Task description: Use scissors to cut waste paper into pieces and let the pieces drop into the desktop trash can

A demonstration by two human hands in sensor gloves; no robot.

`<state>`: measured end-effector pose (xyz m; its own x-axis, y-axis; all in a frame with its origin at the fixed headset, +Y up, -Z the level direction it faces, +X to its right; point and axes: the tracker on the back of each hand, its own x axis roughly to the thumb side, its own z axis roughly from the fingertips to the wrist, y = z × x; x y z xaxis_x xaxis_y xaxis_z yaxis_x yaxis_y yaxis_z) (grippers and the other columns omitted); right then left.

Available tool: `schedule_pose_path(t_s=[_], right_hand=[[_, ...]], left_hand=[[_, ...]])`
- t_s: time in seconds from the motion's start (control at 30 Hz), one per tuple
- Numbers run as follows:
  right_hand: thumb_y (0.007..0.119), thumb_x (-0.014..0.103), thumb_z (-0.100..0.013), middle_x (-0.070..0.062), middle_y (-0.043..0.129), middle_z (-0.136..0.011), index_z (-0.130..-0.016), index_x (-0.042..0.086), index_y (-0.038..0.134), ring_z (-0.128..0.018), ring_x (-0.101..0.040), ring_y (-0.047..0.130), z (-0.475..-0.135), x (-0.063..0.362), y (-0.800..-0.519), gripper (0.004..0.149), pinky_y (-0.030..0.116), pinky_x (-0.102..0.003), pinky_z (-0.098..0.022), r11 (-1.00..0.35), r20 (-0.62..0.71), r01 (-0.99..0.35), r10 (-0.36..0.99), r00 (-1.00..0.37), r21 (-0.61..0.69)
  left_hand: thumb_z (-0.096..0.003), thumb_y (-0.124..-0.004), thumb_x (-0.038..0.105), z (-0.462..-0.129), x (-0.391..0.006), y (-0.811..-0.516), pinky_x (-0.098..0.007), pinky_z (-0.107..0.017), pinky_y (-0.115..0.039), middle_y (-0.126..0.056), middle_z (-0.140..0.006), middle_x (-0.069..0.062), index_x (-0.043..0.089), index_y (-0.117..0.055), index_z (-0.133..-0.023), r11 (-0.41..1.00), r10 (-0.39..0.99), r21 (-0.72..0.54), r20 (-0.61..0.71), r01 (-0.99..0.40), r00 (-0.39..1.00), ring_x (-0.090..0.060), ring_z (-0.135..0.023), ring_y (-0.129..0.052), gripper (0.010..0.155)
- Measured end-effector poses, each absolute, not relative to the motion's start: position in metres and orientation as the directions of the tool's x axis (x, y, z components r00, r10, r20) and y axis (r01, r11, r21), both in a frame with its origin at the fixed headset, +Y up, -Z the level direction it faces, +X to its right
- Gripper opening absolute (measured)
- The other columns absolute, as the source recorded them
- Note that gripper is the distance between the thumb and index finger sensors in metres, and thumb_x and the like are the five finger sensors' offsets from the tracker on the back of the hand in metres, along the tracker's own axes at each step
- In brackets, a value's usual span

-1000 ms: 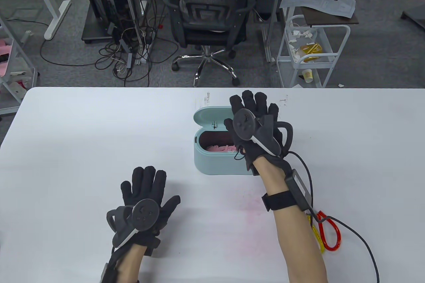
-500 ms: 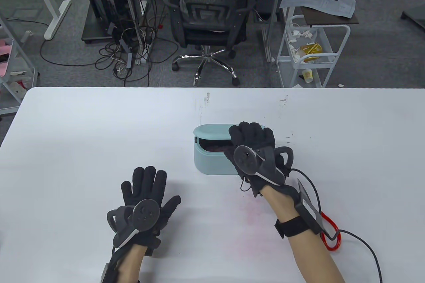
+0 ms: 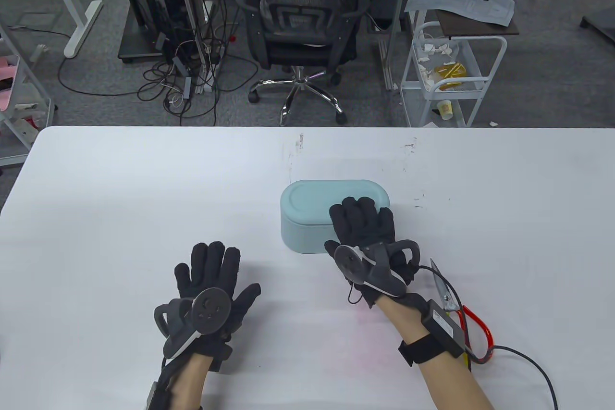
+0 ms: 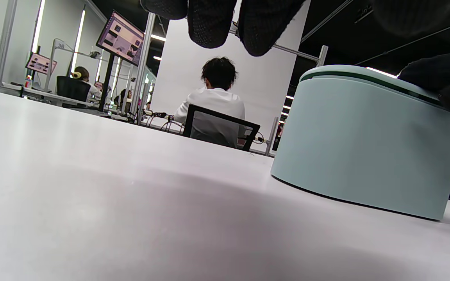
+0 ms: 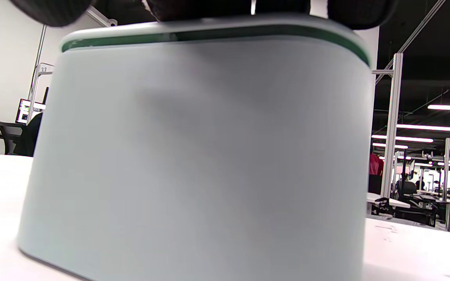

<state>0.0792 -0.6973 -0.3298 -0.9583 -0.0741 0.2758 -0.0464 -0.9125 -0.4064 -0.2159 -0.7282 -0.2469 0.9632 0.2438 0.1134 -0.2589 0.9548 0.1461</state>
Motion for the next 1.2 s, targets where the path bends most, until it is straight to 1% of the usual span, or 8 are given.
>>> schedule_pose_path(t_s=[0.1, 0.37, 0.6, 0.73, 0.8, 0.9, 1.03, 1.2], right_hand=[[0.06, 0.061, -0.039, -0.001, 0.046, -0.109, -0.102, 0.028, 0.045, -0.102, -0.041, 0.055, -0.329, 0.079, -0.701, 0.073, 0.05, -0.068, -0.066, -0.911, 0.272, -0.049, -0.071, -0.96, -0.41], [0.059, 0.061, -0.039, -0.001, 0.042, -0.109, -0.103, 0.027, 0.039, -0.102, -0.041, 0.052, -0.327, 0.077, -0.71, 0.075, 0.048, -0.068, -0.067, -0.892, 0.255, -0.005, -0.124, -0.959, -0.453], [0.06, 0.059, -0.039, -0.003, 0.047, -0.108, -0.102, 0.025, 0.043, -0.1, -0.043, 0.056, -0.324, 0.071, -0.71, 0.073, 0.05, -0.068, -0.066, -0.865, 0.228, 0.003, -0.136, -0.964, -0.502], [0.06, 0.058, -0.039, -0.004, 0.049, -0.107, -0.101, 0.024, 0.046, -0.099, -0.045, 0.058, -0.324, 0.068, -0.713, 0.072, 0.052, -0.067, -0.065, -0.87, 0.232, -0.004, -0.127, -0.964, -0.493], [0.06, 0.059, -0.039, -0.005, 0.049, -0.107, -0.102, 0.024, 0.045, -0.1, -0.045, 0.058, -0.322, 0.068, -0.715, 0.073, 0.052, -0.067, -0.065, -0.858, 0.215, 0.024, -0.155, -0.964, -0.513], [0.06, 0.058, -0.039, -0.005, 0.048, -0.107, -0.102, 0.024, 0.045, -0.1, -0.045, 0.057, -0.322, 0.067, -0.714, 0.073, 0.051, -0.068, -0.066, -0.866, 0.215, 0.002, -0.126, -0.968, -0.5], [0.06, 0.059, -0.039, -0.003, 0.048, -0.108, -0.102, 0.025, 0.045, -0.1, -0.043, 0.058, -0.323, 0.069, -0.712, 0.073, 0.053, -0.067, -0.066, -0.87, 0.215, 0.025, -0.15, -0.965, -0.492], [0.061, 0.063, -0.038, -0.001, 0.051, -0.108, -0.102, 0.028, 0.048, -0.1, -0.041, 0.061, -0.325, 0.07, -0.701, 0.074, 0.054, -0.066, -0.066, -0.892, 0.218, 0.031, -0.143, -0.965, -0.45]], left_hand=[[-0.0454, -0.059, 0.075, -0.247, -0.216, -0.728, -0.066, -0.077, -0.031, -0.046, -0.126, -0.01, 0.029, -0.053, -0.115, 0.956, 0.241, 0.145, 0.113, -0.256, 0.964, -0.039, -0.118, -0.038, 0.084], [-0.0454, -0.059, 0.075, -0.247, -0.215, -0.728, -0.066, -0.077, -0.031, -0.046, -0.126, -0.01, 0.029, -0.054, -0.115, 0.955, 0.244, 0.143, 0.114, -0.259, 0.963, -0.039, -0.118, -0.038, 0.084], [-0.0454, -0.059, 0.075, -0.246, -0.215, -0.729, -0.066, -0.077, -0.031, -0.046, -0.126, -0.01, 0.029, -0.054, -0.115, 0.949, 0.27, 0.134, 0.119, -0.285, 0.955, -0.039, -0.118, -0.037, 0.084], [-0.0454, -0.059, 0.075, -0.246, -0.214, -0.729, -0.066, -0.077, -0.031, -0.046, -0.126, -0.01, 0.029, -0.054, -0.115, 0.951, 0.264, 0.135, 0.121, -0.279, 0.957, -0.039, -0.118, -0.038, 0.084], [-0.0454, -0.059, 0.075, -0.246, -0.214, -0.729, -0.066, -0.077, -0.031, -0.046, -0.126, -0.01, 0.029, -0.054, -0.115, 0.951, 0.265, 0.133, 0.121, -0.281, 0.956, -0.039, -0.118, -0.038, 0.084], [-0.0454, -0.059, 0.075, -0.246, -0.214, -0.729, -0.066, -0.077, -0.031, -0.046, -0.126, -0.01, 0.029, -0.054, -0.115, 0.951, 0.264, 0.136, 0.123, -0.279, 0.957, -0.039, -0.118, -0.038, 0.084], [-0.0453, -0.059, 0.075, -0.246, -0.214, -0.729, -0.066, -0.077, -0.031, -0.046, -0.126, -0.01, 0.029, -0.054, -0.115, 0.951, 0.26, 0.14, 0.121, -0.275, 0.958, -0.039, -0.118, -0.037, 0.084], [-0.0452, -0.059, 0.075, -0.245, -0.214, -0.728, -0.066, -0.077, -0.031, -0.046, -0.126, -0.01, 0.029, -0.054, -0.115, 0.952, 0.254, 0.146, 0.119, -0.27, 0.96, -0.039, -0.118, -0.038, 0.084]])
